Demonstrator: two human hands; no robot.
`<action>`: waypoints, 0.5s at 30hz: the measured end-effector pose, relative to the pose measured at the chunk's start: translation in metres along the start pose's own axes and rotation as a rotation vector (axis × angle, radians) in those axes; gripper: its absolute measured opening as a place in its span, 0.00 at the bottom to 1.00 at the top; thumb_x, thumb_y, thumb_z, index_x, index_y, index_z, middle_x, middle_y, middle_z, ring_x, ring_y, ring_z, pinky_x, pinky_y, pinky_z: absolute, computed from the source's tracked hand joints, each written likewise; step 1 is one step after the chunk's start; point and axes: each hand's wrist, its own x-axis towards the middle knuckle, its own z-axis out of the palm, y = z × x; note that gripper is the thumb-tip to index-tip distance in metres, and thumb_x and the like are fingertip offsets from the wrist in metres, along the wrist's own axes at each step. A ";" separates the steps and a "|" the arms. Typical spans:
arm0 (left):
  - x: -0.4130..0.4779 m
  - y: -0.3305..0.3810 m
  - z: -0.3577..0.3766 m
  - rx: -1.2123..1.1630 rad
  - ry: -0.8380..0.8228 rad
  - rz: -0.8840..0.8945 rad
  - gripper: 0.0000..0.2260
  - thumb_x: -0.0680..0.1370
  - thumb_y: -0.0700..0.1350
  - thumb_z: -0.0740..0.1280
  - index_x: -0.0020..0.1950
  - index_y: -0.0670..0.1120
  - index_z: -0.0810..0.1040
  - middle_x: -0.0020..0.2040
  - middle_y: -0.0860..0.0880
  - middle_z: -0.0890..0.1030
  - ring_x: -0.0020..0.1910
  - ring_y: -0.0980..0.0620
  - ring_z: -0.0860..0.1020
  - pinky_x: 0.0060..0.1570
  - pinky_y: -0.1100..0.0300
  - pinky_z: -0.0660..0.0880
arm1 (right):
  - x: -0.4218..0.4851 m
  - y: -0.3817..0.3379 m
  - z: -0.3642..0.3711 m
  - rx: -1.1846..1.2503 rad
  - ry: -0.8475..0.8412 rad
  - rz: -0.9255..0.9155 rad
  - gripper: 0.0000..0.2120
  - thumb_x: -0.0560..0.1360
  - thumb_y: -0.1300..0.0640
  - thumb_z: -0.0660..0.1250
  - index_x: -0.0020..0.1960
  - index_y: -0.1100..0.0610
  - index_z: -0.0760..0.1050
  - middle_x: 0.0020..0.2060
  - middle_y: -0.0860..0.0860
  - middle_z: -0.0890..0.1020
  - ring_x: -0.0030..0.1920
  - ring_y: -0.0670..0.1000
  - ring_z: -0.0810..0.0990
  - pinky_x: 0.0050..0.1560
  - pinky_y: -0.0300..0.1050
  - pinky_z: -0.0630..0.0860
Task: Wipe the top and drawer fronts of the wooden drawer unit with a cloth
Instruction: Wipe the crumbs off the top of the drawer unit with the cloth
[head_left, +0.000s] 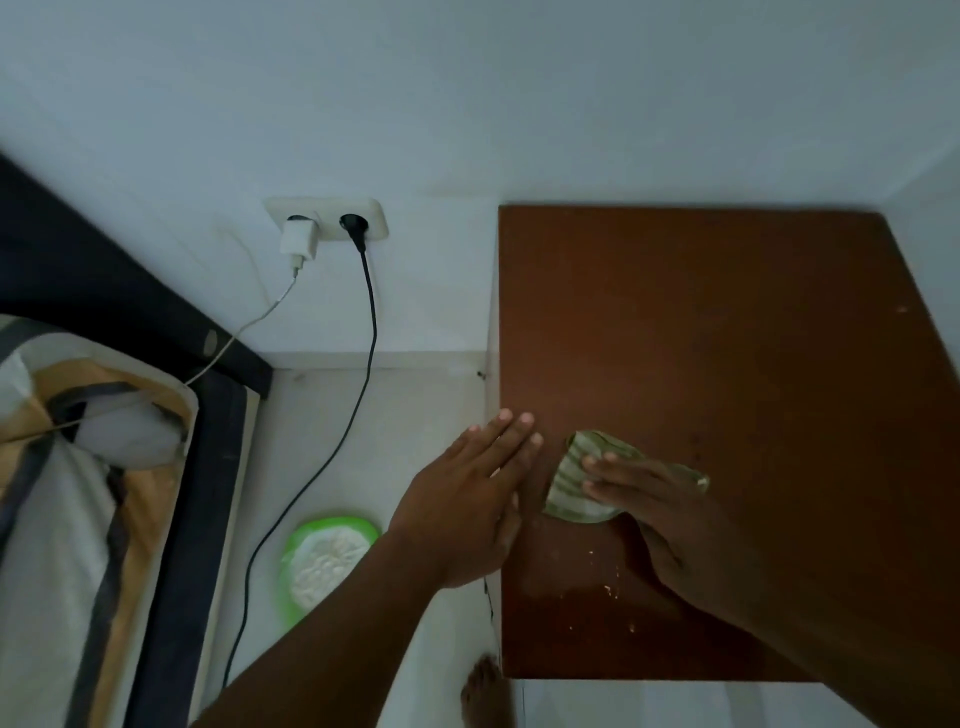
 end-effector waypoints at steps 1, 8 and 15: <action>-0.005 -0.002 -0.001 0.032 -0.011 0.015 0.28 0.80 0.50 0.52 0.80 0.46 0.59 0.81 0.47 0.56 0.81 0.49 0.50 0.77 0.49 0.56 | 0.000 0.000 -0.002 0.015 0.022 0.000 0.19 0.81 0.59 0.53 0.67 0.57 0.77 0.69 0.48 0.76 0.72 0.46 0.71 0.71 0.46 0.69; -0.013 -0.013 0.001 0.112 -0.063 0.045 0.28 0.84 0.58 0.45 0.82 0.48 0.51 0.82 0.50 0.49 0.80 0.52 0.43 0.79 0.51 0.49 | 0.159 0.054 -0.062 -0.089 0.256 0.087 0.22 0.75 0.69 0.59 0.67 0.62 0.76 0.66 0.57 0.78 0.67 0.53 0.75 0.70 0.46 0.69; -0.011 -0.021 0.006 0.067 -0.041 0.056 0.26 0.84 0.58 0.47 0.82 0.51 0.53 0.82 0.52 0.50 0.80 0.55 0.43 0.78 0.54 0.47 | 0.247 0.096 -0.034 -0.213 0.093 0.301 0.26 0.78 0.67 0.59 0.75 0.61 0.66 0.76 0.59 0.65 0.78 0.57 0.61 0.79 0.47 0.53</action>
